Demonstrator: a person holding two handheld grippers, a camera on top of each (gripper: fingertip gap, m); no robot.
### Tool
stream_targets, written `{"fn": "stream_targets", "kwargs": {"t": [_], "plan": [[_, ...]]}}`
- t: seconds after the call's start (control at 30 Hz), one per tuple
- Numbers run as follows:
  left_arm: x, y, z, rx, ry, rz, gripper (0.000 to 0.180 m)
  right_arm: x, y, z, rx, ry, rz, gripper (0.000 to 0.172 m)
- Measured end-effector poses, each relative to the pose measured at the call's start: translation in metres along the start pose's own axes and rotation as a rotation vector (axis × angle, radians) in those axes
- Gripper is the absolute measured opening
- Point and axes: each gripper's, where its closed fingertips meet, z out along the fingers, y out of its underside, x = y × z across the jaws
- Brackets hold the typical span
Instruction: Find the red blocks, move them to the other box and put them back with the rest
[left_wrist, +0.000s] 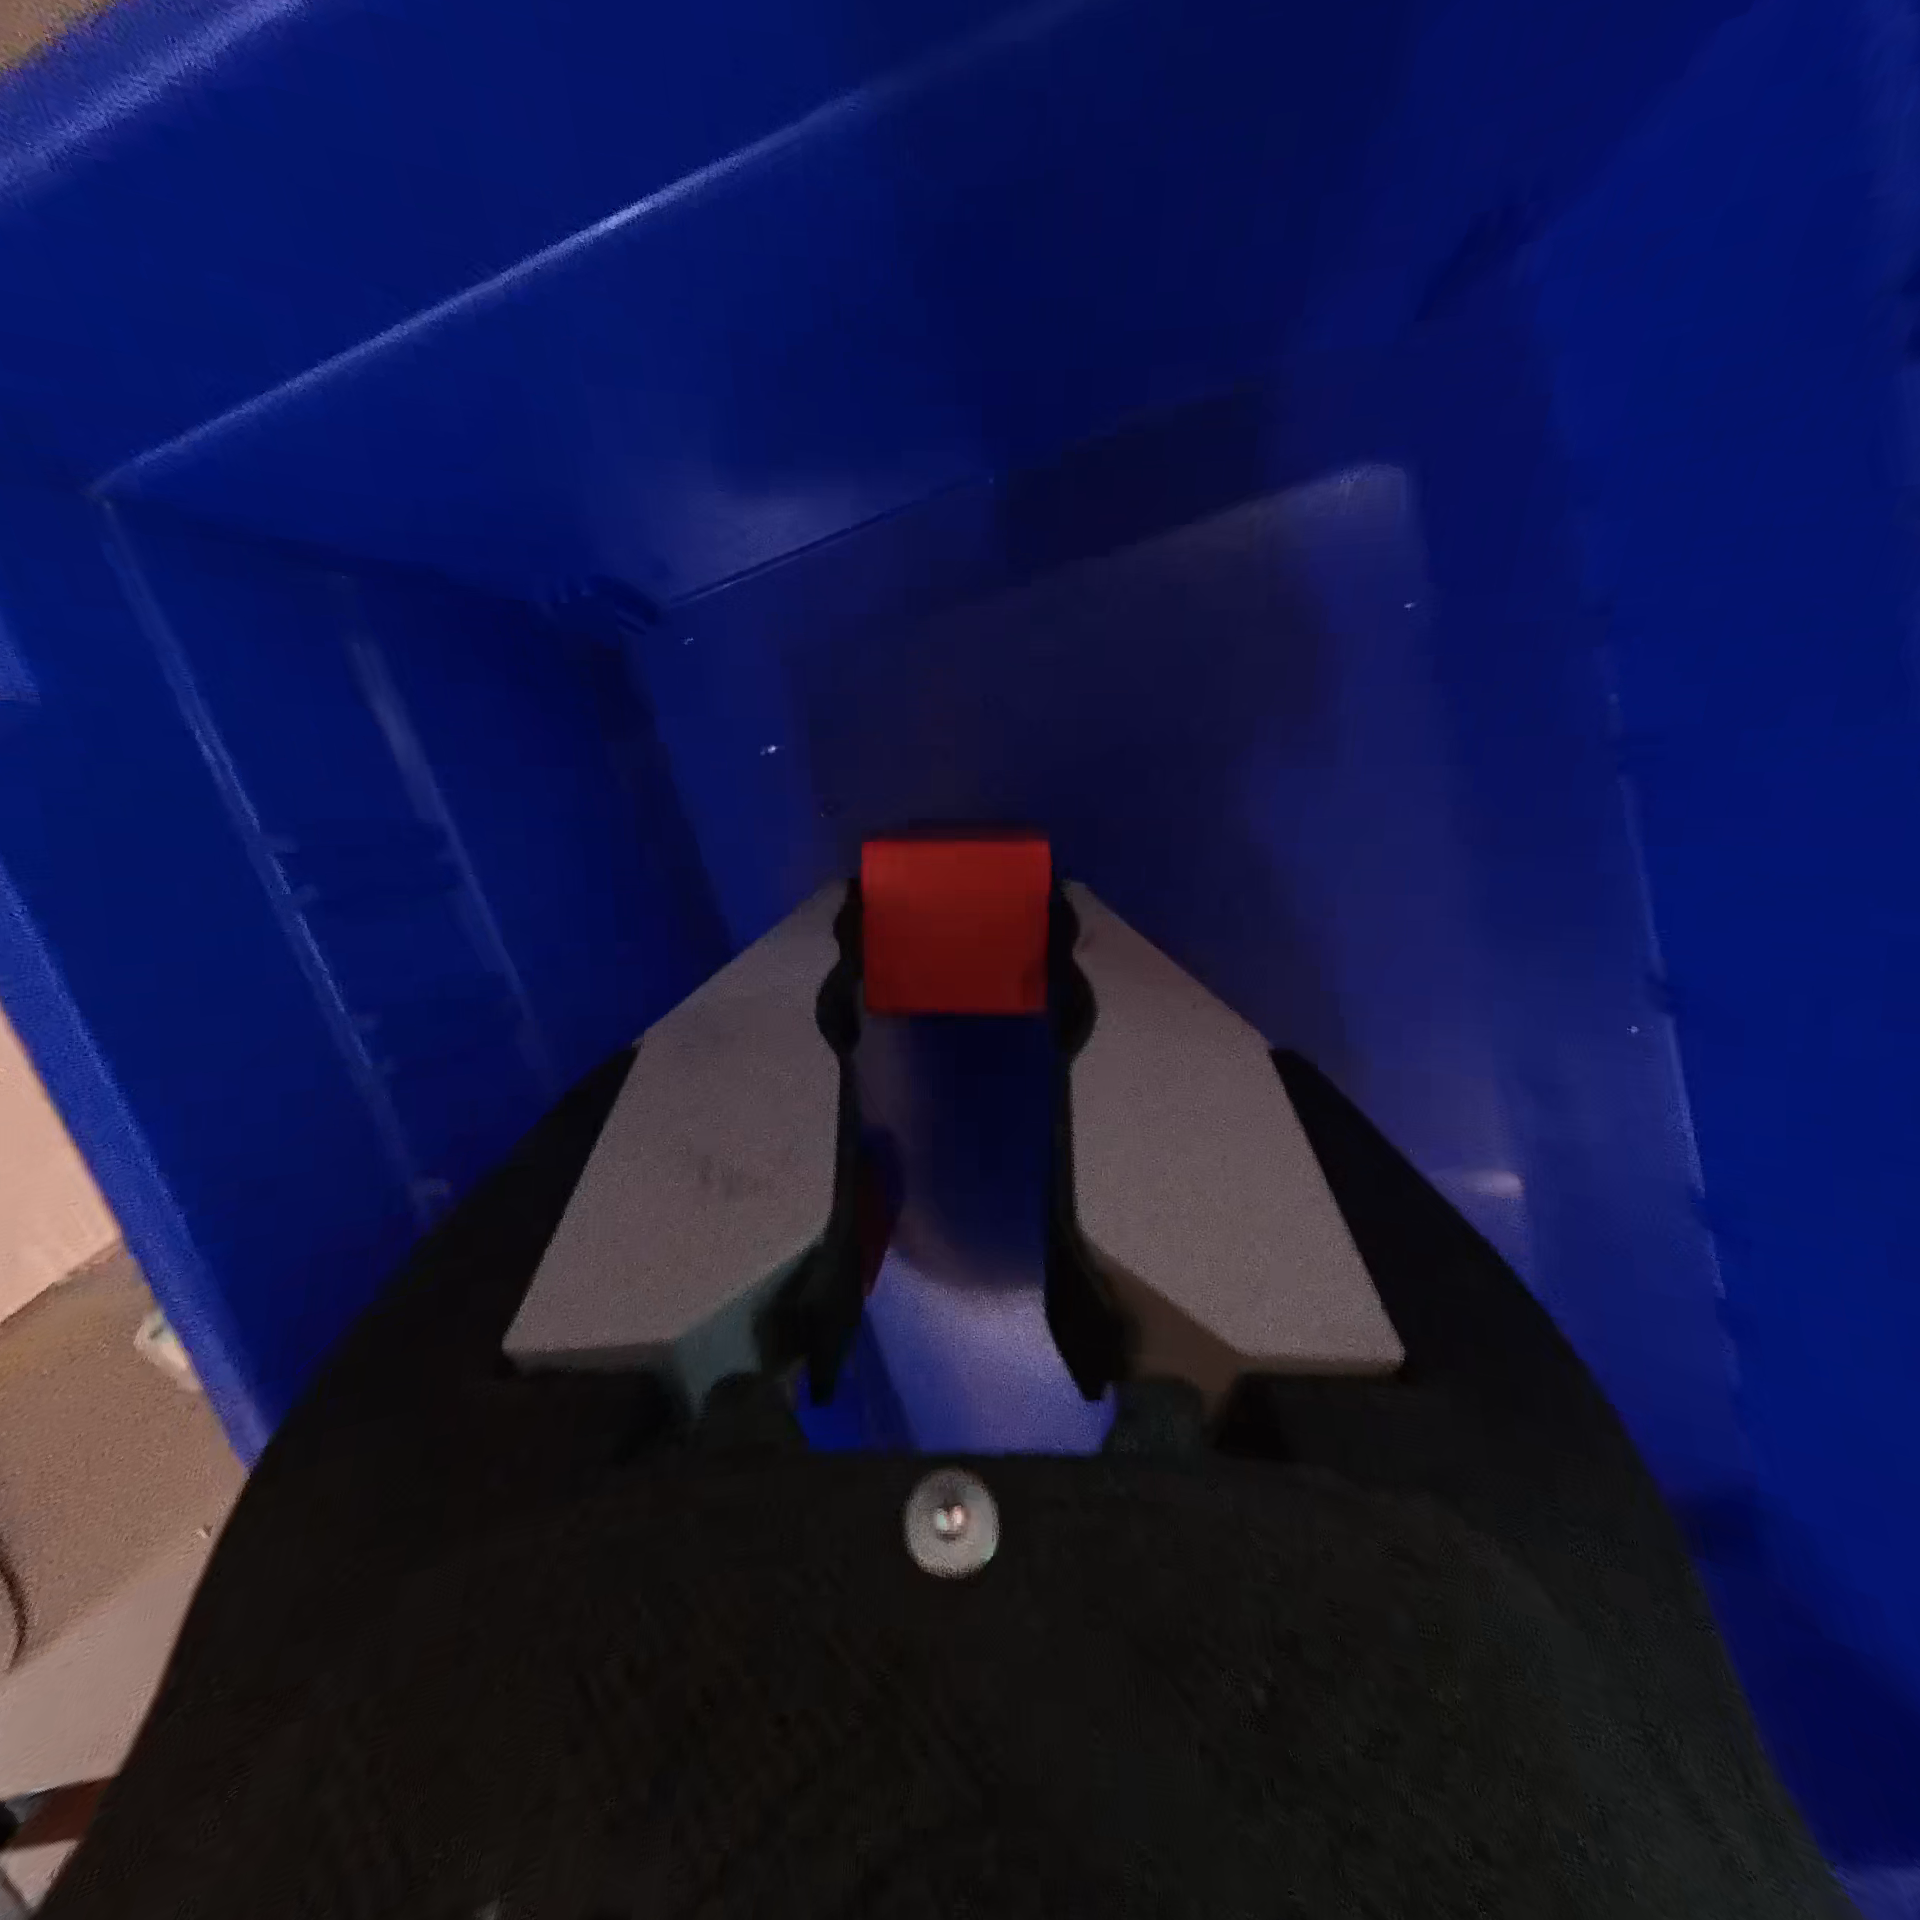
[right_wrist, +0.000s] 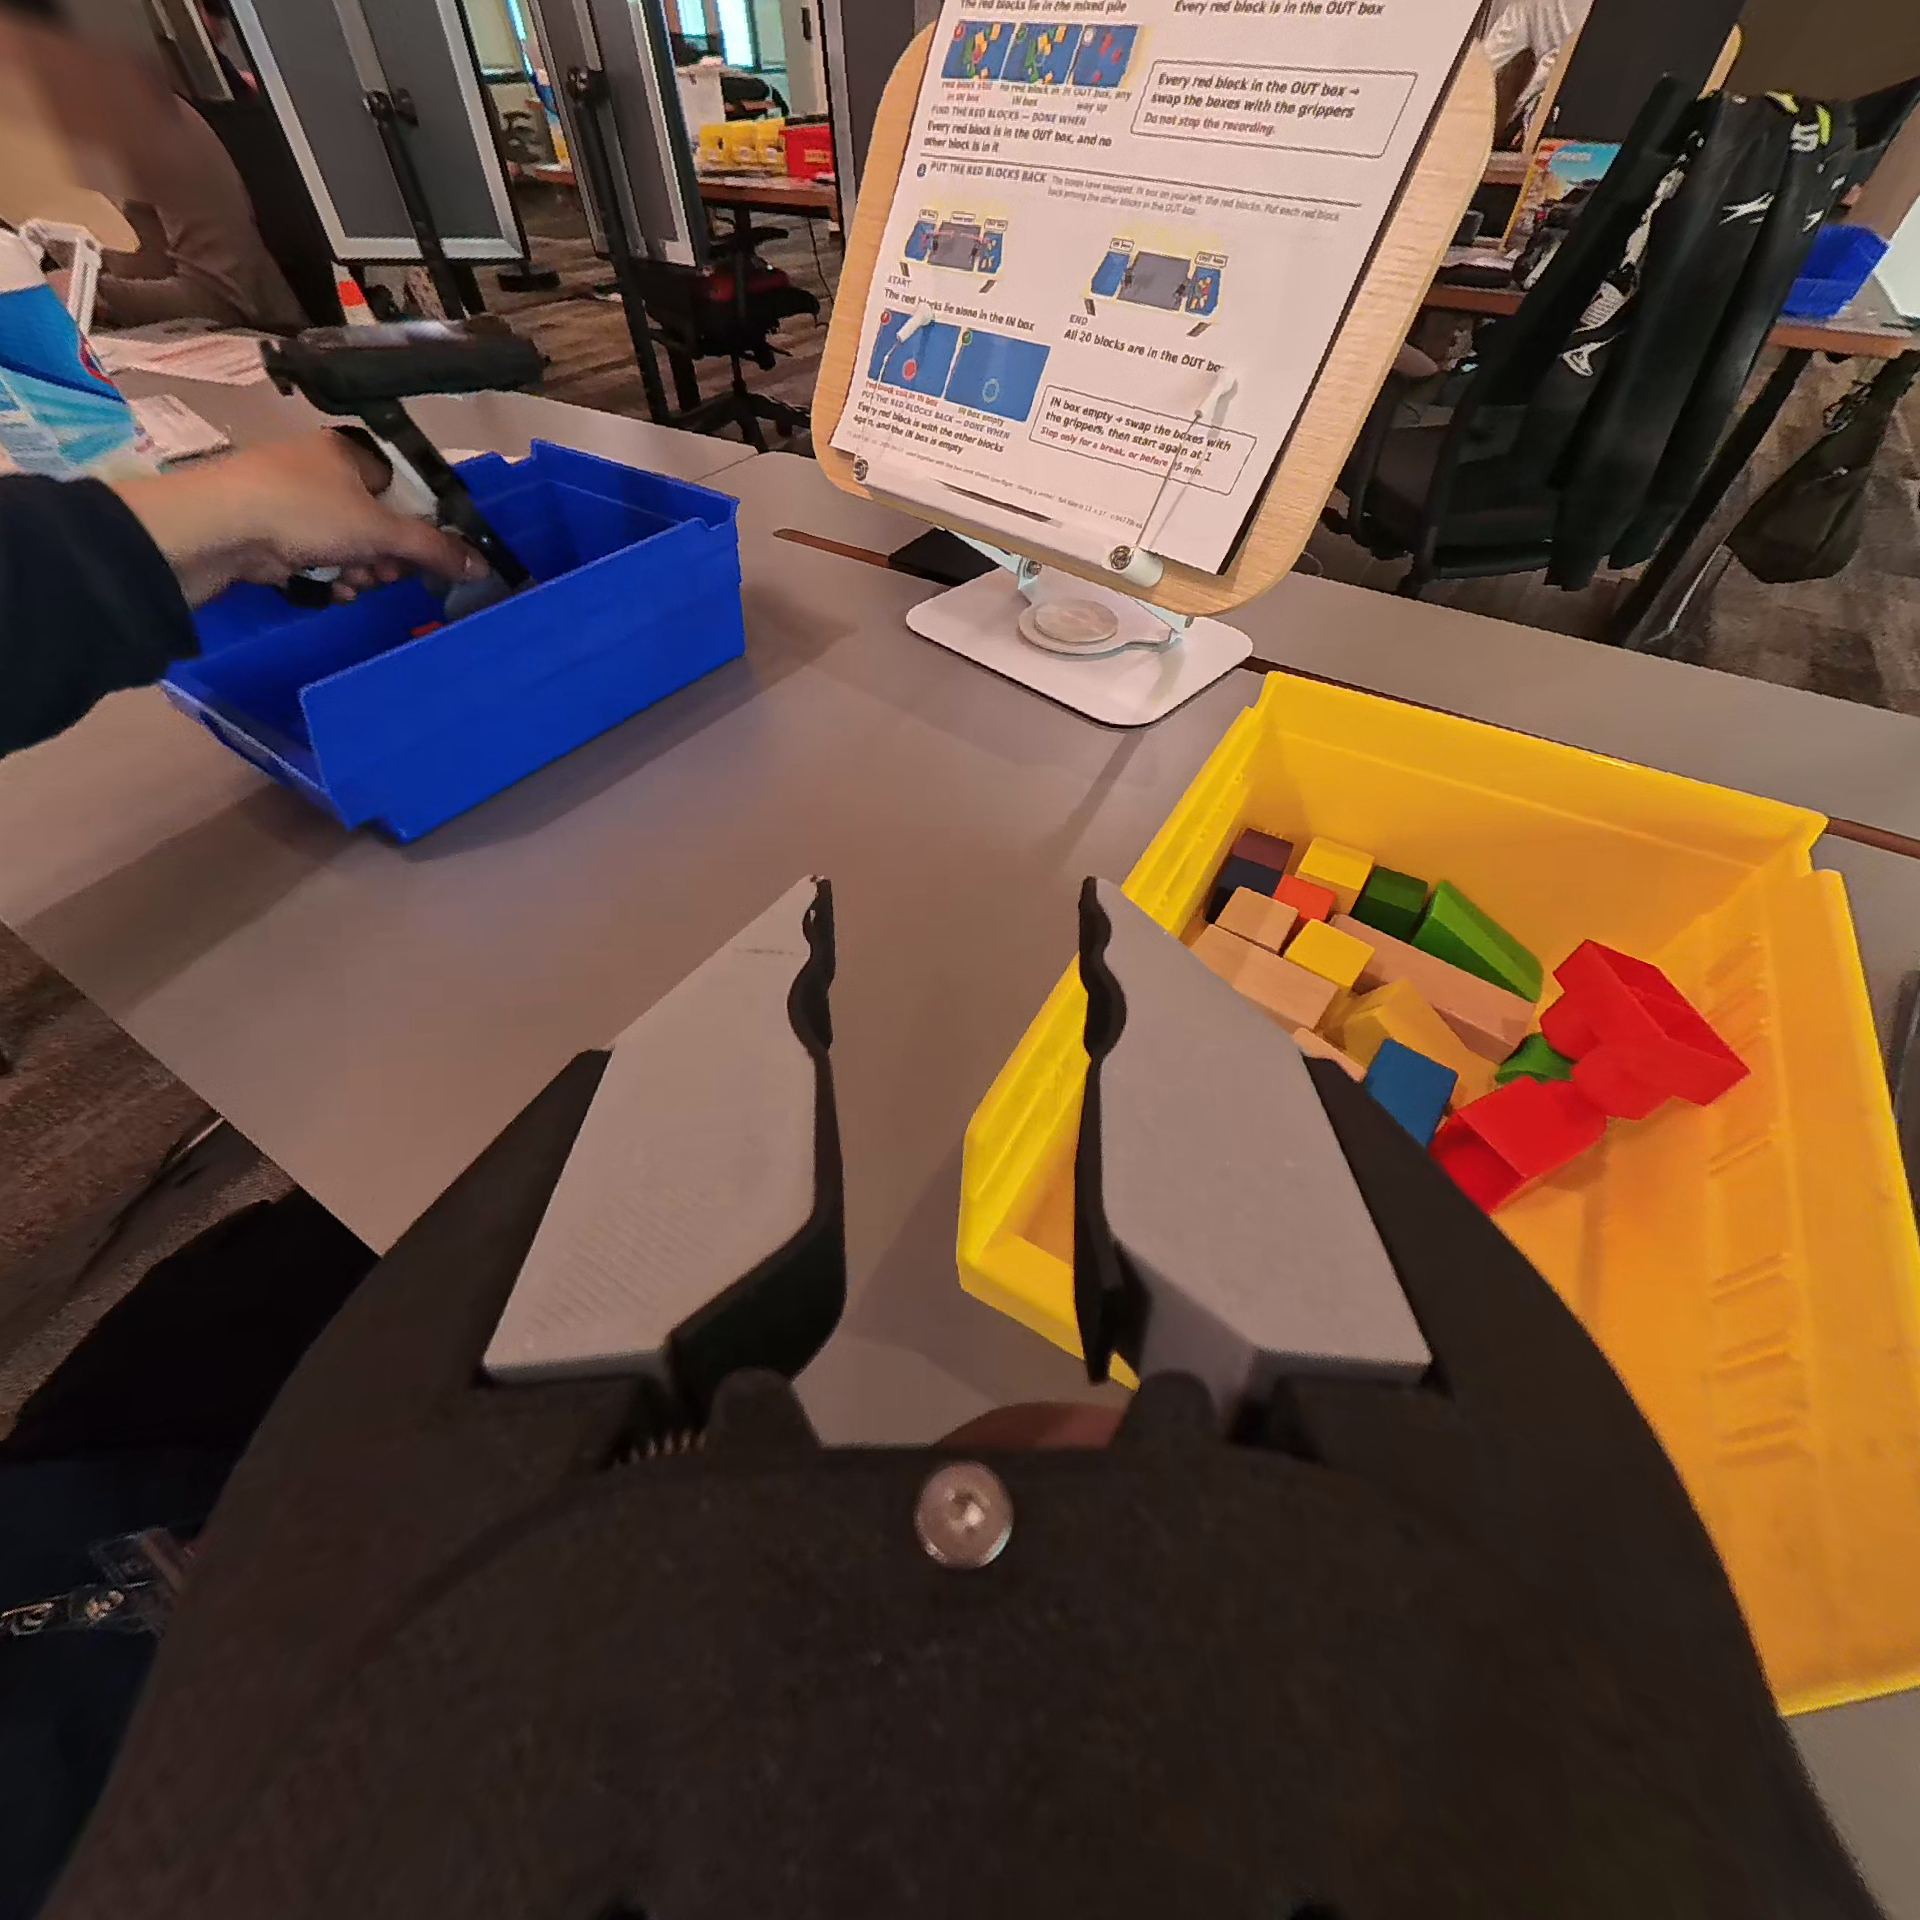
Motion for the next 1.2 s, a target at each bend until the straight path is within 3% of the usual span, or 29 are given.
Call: {"fn": "stream_targets", "kwargs": {"t": [0.1, 0.23, 0.3, 0.37, 0.53, 0.63, 0.73, 0.83, 1.0, 1.07, 1.2], "plan": [[0.019, -0.023, -0.038, 0.236, 0.000, 0.085, 0.033, -0.007, -0.001, -0.001, 0.006, -0.031, 0.009, 0.045], [0.094, -0.035, -0.139, 0.693, 0.082, 0.277, 0.033, -0.036, -0.003, 0.003, 0.007, -0.127, 0.008, 0.045], [0.154, -0.016, -0.186, 0.879, 0.154, 0.462, 0.033, -0.060, -0.003, 0.007, 0.003, -0.212, 0.016, 0.046], [0.211, 0.012, -0.224, 1.053, 0.114, 0.652, 0.032, -0.092, -0.003, 0.012, -0.001, -0.334, 0.033, 0.047], [0.327, 0.078, -0.263, 1.250, 0.055, 1.002, 0.032, -0.168, -0.003, 0.012, -0.001, -0.602, 0.076, 0.049], [0.361, 0.090, -0.277, 1.278, -0.009, 1.113, 0.032, -0.202, 0.002, 0.009, -0.027, -0.708, 0.090, 0.053], [0.385, 0.103, -0.289, 1.335, -0.026, 1.182, 0.032, -0.214, 0.004, 0.010, -0.031, -0.713, 0.084, 0.056], [0.388, 0.104, -0.285, 1.325, -0.169, 1.235, 0.032, -0.226, -0.002, 0.006, 0.007, -0.775, 0.136, 0.055], [0.399, 0.113, -0.273, 1.280, -0.137, 1.284, 0.032, -0.239, 0.012, 0.018, -0.060, -0.819, 0.173, 0.053], [0.397, 0.109, -0.267, 1.259, -0.202, 1.299, 0.032, -0.240, 0.013, 0.021, -0.047, -0.814, 0.168, 0.036], [0.392, 0.102, -0.262, 1.269, -0.281, 1.296, 0.032, -0.231, 0.016, 0.030, -0.048, -0.733, 0.114, 0.032]]}}
